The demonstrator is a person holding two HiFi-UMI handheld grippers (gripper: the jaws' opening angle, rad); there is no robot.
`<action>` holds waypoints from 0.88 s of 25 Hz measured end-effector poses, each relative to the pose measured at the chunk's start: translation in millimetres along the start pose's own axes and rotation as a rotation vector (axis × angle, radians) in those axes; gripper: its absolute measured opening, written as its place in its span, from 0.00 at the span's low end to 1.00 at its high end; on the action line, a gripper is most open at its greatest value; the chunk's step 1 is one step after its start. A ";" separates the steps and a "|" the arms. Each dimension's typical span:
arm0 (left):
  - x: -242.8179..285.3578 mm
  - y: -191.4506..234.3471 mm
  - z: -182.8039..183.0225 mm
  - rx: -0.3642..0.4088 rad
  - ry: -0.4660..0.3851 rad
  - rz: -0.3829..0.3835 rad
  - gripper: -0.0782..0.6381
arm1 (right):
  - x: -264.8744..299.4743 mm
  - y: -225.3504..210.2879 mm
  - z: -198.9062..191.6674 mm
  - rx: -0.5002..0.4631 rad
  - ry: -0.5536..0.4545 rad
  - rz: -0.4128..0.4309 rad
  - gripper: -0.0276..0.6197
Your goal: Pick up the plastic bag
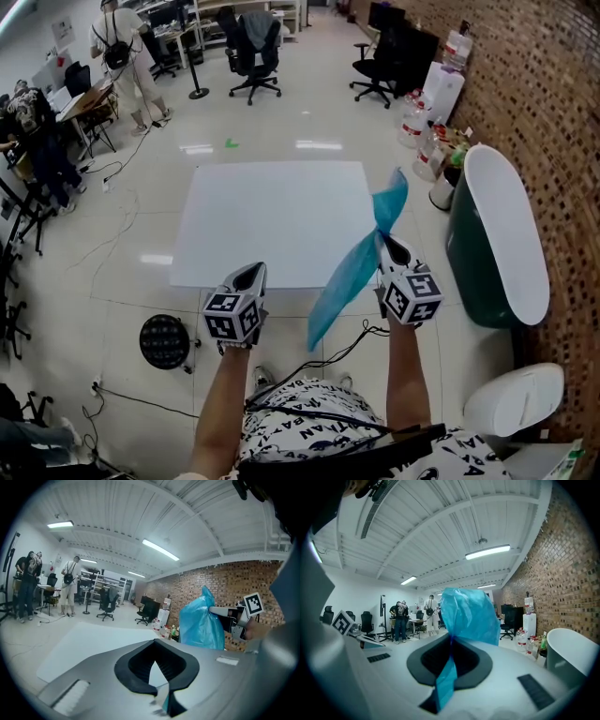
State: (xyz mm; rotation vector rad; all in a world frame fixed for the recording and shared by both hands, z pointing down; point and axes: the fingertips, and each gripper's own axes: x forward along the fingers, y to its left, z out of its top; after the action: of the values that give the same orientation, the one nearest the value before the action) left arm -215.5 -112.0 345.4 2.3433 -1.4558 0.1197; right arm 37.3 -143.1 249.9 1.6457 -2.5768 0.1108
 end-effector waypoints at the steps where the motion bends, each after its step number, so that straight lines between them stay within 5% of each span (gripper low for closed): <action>1: 2.0 -3.1 -0.8 -0.002 0.003 0.001 0.10 | 0.7 -9.3 5.3 -0.009 -0.004 -0.001 0.05; 14: 17.6 -46.3 -30.5 -0.050 0.017 0.066 0.10 | 97.4 -136.7 89.8 -0.233 0.022 0.046 0.05; 19: 26.6 -28.1 -45.5 -0.078 0.045 0.095 0.10 | 186.4 -105.3 101.8 -0.363 0.059 0.170 0.05; 22: 37.0 -3.3 -56.4 -0.104 0.076 0.107 0.10 | 239.6 -46.6 58.7 -0.506 0.147 0.308 0.05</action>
State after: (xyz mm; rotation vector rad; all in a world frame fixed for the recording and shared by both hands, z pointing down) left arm -188.5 -121.7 406.5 2.1556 -1.5127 0.1554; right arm -22.5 -384.9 218.2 1.0243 -2.4512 -0.3576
